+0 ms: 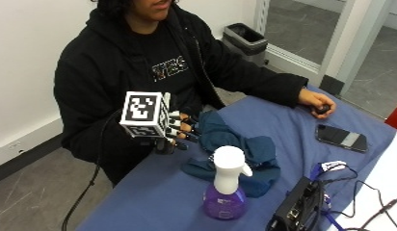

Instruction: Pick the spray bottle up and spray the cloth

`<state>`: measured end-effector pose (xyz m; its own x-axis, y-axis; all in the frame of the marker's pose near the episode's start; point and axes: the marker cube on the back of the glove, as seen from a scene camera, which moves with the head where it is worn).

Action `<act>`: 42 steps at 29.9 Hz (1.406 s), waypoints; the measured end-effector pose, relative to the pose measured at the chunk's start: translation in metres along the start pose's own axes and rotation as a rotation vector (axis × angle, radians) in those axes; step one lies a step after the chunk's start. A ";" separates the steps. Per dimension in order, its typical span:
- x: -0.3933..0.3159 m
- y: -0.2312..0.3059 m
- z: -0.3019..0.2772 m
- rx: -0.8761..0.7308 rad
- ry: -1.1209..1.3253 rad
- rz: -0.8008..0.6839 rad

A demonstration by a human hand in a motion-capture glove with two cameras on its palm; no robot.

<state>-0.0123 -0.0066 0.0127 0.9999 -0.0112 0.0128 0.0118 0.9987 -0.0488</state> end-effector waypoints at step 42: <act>0.175 -0.082 -0.113 0.302 -0.164 0.241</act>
<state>0.1634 -0.0957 -0.0940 0.9581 0.2084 0.1965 -0.2509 0.9415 0.2248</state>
